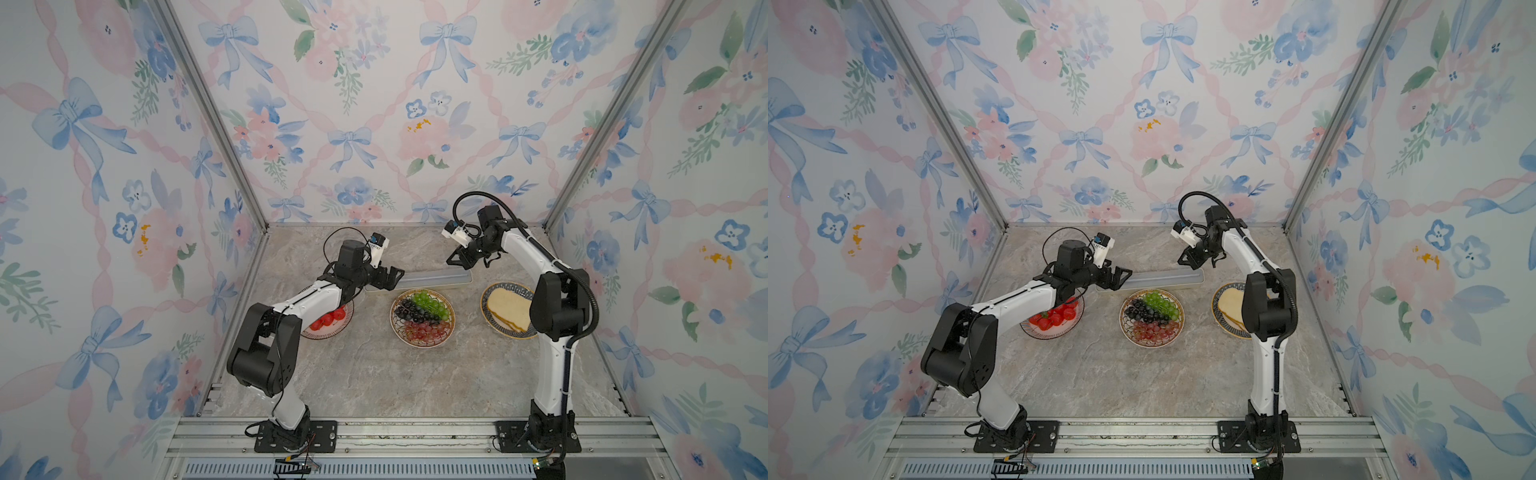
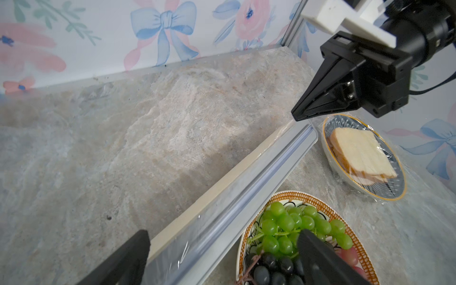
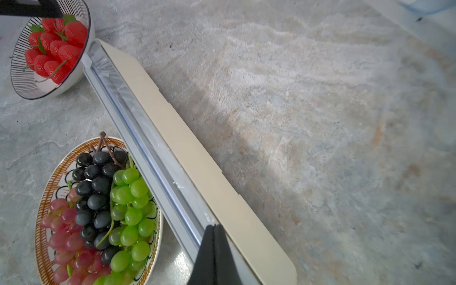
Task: Wrap the plate with plastic wrap
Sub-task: Pull the plastic wrap from the plastic wrap cutting box.
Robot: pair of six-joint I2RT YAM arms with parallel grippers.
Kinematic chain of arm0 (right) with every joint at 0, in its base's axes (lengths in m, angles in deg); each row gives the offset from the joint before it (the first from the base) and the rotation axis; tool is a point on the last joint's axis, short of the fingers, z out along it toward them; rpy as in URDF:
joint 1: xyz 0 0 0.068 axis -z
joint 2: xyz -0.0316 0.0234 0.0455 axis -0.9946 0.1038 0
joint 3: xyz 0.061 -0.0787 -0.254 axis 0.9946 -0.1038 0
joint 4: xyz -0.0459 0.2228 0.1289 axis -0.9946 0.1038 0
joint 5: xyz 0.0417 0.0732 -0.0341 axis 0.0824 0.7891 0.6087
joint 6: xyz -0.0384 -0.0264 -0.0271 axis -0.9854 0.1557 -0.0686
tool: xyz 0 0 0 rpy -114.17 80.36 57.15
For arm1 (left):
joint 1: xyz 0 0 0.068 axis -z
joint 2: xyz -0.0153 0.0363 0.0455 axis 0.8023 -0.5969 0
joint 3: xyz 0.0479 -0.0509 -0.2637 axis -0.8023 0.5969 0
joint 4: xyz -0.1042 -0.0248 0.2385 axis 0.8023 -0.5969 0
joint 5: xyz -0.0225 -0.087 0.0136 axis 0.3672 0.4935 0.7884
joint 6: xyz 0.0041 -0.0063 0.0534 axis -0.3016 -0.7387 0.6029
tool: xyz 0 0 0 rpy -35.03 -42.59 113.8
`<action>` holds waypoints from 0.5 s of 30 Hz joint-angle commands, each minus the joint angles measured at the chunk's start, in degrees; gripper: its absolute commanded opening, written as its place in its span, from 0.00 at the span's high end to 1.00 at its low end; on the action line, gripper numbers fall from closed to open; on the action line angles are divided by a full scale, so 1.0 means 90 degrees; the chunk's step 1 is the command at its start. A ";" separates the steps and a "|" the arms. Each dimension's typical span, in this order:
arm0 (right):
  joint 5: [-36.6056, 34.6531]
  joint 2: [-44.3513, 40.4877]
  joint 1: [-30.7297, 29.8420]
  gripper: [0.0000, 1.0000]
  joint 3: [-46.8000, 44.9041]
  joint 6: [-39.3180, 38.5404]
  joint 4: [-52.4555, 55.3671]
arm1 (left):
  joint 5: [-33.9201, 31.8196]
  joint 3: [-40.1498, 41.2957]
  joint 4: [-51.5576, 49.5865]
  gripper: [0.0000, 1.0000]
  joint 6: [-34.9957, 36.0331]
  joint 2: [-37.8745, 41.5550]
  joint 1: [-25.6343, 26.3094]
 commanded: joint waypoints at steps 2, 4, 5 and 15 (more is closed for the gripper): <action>0.0100 -0.0285 -0.0051 1.00 -0.0171 0.0250 -0.0638 | 0.0080 -0.0634 0.0031 0.07 0.0847 -0.0568 0.0242; 0.0055 -0.0275 -0.0046 1.00 -0.0169 0.0235 -0.0584 | 0.0241 -0.0957 0.0015 0.09 0.0892 -0.0920 0.0329; 0.0041 -0.0266 -0.0046 1.00 -0.0155 0.0230 -0.0554 | 0.0331 -0.1123 0.0019 0.10 0.0919 -0.1109 0.0390; -0.0019 -0.0263 -0.0044 1.00 -0.0180 0.0254 -0.0494 | 0.0386 -0.2355 -0.0068 0.11 0.1126 -0.2508 0.0808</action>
